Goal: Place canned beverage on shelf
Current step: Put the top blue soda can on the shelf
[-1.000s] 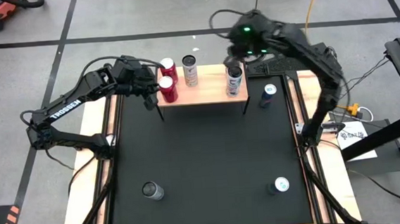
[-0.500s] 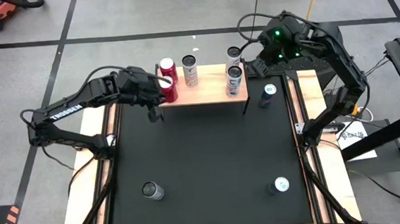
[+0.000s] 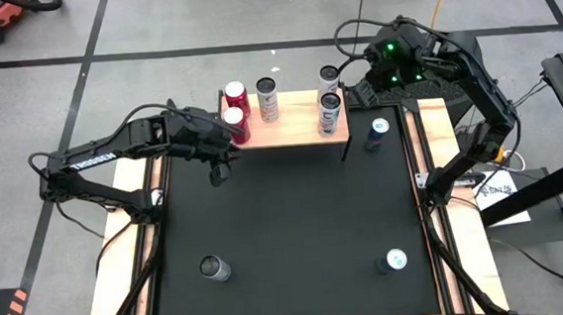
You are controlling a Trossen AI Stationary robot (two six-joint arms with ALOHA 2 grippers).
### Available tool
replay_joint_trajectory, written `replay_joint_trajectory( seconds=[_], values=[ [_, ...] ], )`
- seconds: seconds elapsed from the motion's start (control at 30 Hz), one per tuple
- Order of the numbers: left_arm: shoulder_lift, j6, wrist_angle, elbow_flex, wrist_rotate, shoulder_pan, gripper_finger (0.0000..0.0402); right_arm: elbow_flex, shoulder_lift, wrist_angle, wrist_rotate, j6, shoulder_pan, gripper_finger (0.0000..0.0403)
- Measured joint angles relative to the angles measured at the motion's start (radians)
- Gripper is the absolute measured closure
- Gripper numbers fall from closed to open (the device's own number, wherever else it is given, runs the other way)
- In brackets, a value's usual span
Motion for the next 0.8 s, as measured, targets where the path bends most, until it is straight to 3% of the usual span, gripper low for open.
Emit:
replay_joint_trajectory(
  seconds=[0.23, 0.8],
  values=[
    [0.004, 0.0, -0.001, 0.0, 0.0, -0.059, 0.032, 0.0, 0.0, -0.003, -0.001, 0.11, -0.009, 0.0403],
    [0.005, 0.004, -0.003, 0.0, -0.01, -0.106, 0.032, 0.0, 0.0, 0.03, 0.001, 0.055, -0.011, 0.0403]
  ],
)
